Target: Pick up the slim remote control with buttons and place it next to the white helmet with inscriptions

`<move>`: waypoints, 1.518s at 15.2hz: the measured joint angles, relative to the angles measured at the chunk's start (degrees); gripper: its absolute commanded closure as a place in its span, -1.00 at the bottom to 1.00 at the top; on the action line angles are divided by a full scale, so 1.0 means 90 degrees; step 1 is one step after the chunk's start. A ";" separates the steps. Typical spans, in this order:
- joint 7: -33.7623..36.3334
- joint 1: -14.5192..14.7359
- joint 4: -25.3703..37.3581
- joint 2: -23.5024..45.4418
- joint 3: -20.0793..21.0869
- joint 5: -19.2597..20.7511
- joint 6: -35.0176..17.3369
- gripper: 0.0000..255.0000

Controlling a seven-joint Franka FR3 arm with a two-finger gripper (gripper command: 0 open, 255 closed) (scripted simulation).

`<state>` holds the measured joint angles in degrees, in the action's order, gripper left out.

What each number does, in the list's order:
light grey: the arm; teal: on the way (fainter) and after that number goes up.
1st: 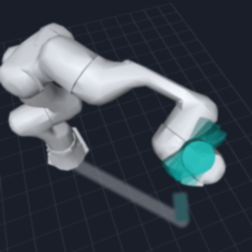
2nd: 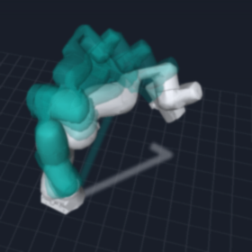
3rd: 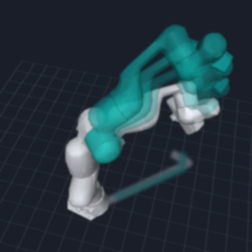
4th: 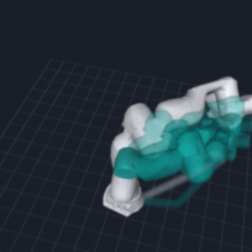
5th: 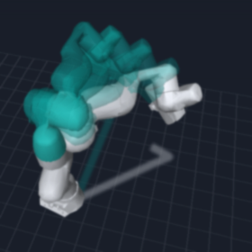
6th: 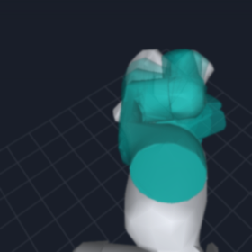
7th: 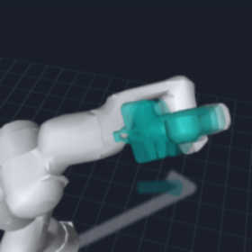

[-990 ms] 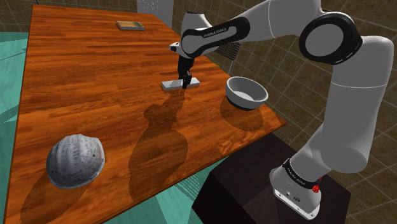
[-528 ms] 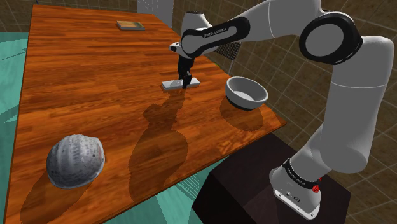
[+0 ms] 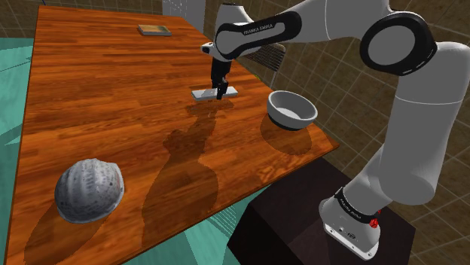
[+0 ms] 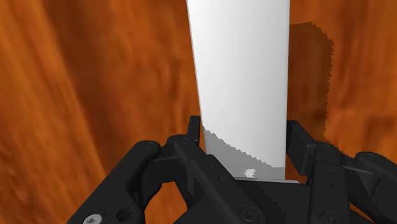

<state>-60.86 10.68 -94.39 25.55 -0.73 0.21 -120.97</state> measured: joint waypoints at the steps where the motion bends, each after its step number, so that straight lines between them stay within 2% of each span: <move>1: -0.0009 -0.0006 0.0043 -0.0036 -0.0002 -0.0001 0.0077 1.00; 14: -0.0021 -0.0009 0.0633 -0.0389 -0.0005 0.0001 0.1021 1.00; 23: -0.0023 -0.0010 0.1314 -0.0459 -0.0006 0.0000 0.1771 1.00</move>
<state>-61.06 10.59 -82.57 21.42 -0.78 0.22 -105.03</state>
